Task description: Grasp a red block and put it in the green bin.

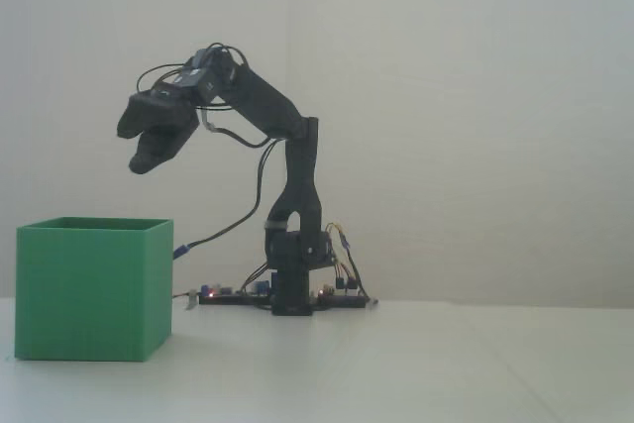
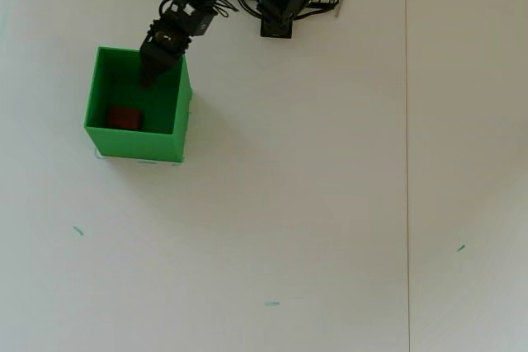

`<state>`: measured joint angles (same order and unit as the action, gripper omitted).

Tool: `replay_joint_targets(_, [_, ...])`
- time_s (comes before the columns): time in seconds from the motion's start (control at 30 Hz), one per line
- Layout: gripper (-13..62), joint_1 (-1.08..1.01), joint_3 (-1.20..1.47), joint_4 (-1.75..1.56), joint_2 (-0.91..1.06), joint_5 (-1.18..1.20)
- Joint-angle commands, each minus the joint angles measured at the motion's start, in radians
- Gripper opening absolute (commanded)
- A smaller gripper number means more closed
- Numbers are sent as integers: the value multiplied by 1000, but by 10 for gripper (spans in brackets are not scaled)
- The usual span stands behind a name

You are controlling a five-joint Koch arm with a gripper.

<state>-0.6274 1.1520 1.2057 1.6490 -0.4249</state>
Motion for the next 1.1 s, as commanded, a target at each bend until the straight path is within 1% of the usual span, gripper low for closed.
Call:
replay_joint_targets(0.0, [330, 78, 0, -54, 81, 69])
replay_joint_targets(0.17, [329, 261, 43, -54, 176, 236])
replay_joint_targets(0.27, [329, 362, 123, -54, 252, 342])
replay_joint_targets(0.37, [330, 465, 198, -54, 307, 403])
replay_joint_targets(0.5, [330, 538, 296, -57, 379, 474])
replay_joint_targets(0.87, [345, 597, 703, -89, 532, 512])
replay_joint_targets(0.97, [348, 614, 839, -166, 594, 512])
replay_joint_targets(1.07, [358, 592, 976, -204, 607, 511])
